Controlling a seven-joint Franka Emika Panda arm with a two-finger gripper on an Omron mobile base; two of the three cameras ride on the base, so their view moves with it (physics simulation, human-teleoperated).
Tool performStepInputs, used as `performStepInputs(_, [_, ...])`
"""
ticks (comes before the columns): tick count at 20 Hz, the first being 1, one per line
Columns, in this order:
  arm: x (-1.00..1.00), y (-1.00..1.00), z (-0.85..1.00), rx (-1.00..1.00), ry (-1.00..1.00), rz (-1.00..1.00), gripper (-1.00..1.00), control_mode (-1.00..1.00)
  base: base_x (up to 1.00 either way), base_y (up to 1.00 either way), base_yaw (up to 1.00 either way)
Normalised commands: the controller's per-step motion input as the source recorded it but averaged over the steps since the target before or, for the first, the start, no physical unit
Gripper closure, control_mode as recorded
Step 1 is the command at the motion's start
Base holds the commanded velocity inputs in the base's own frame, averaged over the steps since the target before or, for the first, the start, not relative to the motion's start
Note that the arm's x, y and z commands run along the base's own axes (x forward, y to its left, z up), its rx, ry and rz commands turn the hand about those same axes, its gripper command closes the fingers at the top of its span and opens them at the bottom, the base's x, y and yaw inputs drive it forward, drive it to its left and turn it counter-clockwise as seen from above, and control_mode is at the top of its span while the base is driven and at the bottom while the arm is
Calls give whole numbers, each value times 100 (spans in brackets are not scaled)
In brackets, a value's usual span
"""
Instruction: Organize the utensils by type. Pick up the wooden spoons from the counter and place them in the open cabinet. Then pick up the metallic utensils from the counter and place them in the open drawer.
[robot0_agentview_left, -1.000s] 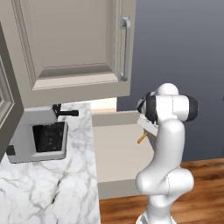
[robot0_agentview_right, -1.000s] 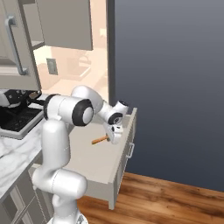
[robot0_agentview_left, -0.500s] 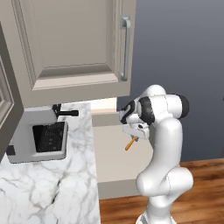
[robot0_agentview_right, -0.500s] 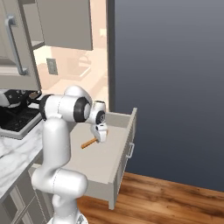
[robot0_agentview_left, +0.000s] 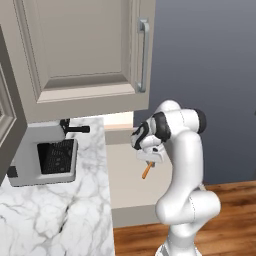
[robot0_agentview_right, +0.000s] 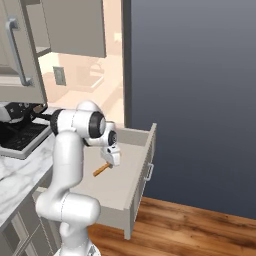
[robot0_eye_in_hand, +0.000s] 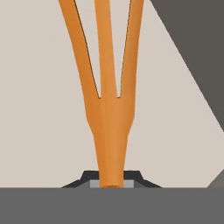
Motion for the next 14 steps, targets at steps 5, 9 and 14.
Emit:
performStepInputs(5, [8,-17,-36,14,0,0,100,-100,0,0,0])
performStepInputs(9, [19,-9,-28,12,0,0,100,-100,0,0,0])
performStepInputs(14, [15,-1,-27,7,-1,0,100,-100,0,0,0])
